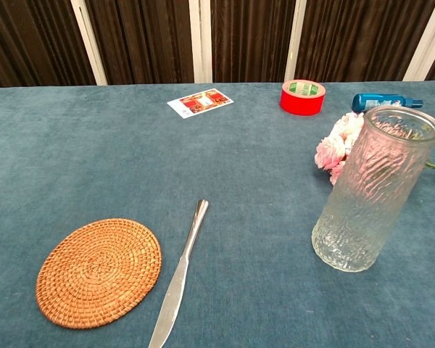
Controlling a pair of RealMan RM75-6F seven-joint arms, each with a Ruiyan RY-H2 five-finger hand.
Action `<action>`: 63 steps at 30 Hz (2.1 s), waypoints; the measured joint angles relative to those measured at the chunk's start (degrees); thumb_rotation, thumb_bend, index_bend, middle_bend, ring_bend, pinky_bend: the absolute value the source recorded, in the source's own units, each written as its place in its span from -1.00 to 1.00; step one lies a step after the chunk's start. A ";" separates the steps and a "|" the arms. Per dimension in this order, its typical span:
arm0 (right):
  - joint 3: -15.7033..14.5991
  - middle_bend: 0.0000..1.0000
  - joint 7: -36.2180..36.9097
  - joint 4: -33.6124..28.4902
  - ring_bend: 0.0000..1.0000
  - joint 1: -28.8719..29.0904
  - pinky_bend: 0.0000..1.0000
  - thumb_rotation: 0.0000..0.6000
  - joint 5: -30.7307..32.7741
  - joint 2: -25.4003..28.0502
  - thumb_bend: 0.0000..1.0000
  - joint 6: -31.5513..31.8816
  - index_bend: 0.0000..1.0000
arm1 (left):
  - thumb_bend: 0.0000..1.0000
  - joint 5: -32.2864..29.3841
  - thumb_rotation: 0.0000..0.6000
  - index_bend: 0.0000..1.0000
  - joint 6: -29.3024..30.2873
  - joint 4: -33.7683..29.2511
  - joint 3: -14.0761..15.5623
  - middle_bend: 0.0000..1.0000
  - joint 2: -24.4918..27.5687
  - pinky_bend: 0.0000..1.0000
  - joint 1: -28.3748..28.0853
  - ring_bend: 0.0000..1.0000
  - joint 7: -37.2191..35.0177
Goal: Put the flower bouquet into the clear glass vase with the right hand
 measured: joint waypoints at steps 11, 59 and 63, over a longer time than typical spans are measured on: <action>3.76 -0.92 3.24 0.20 -0.98 10.42 -1.00 1.00 6.51 0.73 -0.74 -17.84 -0.89 | -0.57 -0.89 1.00 -0.77 -0.35 -1.23 -0.45 -1.00 -1.20 -0.90 -0.42 -1.00 4.40; 6.66 -0.58 -16.03 20.55 -0.58 41.72 -1.00 1.00 46.36 -20.50 -0.74 -43.74 -0.62 | -0.57 -2.44 1.00 -0.77 -3.09 -1.91 -1.08 -1.00 -1.92 -0.90 -2.04 -1.00 8.24; 6.82 -0.45 -16.44 21.88 -0.39 42.19 -0.99 1.00 46.89 -21.85 -0.72 -42.60 -0.53 | -0.57 -2.33 1.00 -0.76 -3.33 -2.01 -0.97 -1.00 -2.13 -0.90 -2.23 -1.00 9.14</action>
